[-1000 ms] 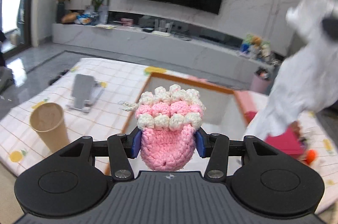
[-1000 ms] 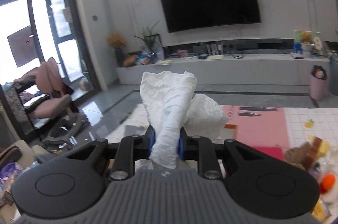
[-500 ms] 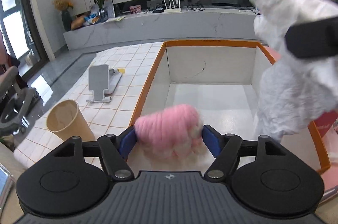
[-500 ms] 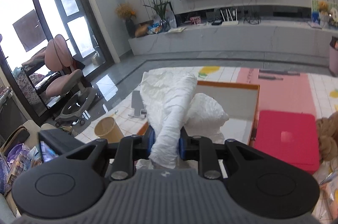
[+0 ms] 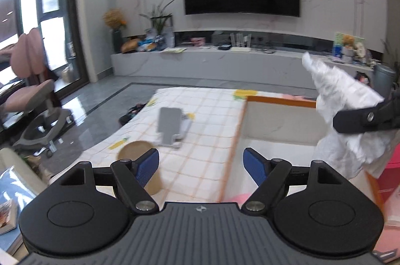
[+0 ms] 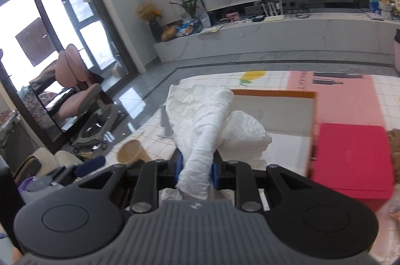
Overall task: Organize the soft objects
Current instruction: 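Carry the pink hat with the left tool while the right tool carries the cloth to the box, then lower the white cloth into the orange-rimmed box and open the right gripper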
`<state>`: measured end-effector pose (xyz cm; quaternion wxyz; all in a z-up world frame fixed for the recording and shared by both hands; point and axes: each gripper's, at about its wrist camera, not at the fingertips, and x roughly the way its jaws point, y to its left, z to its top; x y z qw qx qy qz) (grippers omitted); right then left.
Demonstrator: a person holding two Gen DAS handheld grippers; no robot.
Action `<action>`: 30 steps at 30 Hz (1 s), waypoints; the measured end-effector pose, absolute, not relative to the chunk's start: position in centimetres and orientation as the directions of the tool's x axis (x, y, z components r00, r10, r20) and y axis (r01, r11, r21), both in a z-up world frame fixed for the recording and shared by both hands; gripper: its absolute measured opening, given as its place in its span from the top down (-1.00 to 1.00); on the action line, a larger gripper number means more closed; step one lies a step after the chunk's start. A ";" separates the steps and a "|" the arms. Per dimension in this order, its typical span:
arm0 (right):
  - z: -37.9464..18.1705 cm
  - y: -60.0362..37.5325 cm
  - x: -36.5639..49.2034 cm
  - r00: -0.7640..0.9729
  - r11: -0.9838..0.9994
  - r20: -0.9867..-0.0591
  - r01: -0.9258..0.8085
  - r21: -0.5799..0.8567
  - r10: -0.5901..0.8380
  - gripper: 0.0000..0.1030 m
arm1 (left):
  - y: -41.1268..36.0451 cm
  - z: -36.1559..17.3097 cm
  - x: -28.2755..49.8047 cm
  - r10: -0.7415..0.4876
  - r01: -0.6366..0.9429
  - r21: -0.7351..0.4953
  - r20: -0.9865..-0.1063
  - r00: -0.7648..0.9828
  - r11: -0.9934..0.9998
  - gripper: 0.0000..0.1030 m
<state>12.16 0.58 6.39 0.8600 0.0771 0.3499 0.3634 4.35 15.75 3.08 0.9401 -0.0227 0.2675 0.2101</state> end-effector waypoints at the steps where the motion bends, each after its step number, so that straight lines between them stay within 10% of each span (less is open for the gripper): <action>1: 6.4 1.3 12.1 0.480 0.713 -0.542 -0.583 0.390 0.690 0.56 | 16.2 3.0 4.4 0.392 -0.420 0.068 -0.516 0.761 0.905 -0.75; 23: -7.7 9.2 20.3 0.146 0.821 -0.944 -0.544 0.173 0.295 0.30 | 19.2 1.1 4.3 0.262 -0.415 -0.102 -0.634 0.727 0.904 -0.75; 25: -7.4 9.4 20.2 0.155 0.833 -0.947 -0.529 0.160 0.281 -0.49 | 19.4 1.1 4.3 0.266 -0.432 -0.114 -0.641 0.720 0.895 -0.75; 30: -5.1 8.2 20.1 0.121 0.834 -0.920 -0.479 0.275 0.373 -0.82 | 19.7 1.4 3.9 0.239 -0.436 -0.167 -0.639 0.731 0.884 -0.75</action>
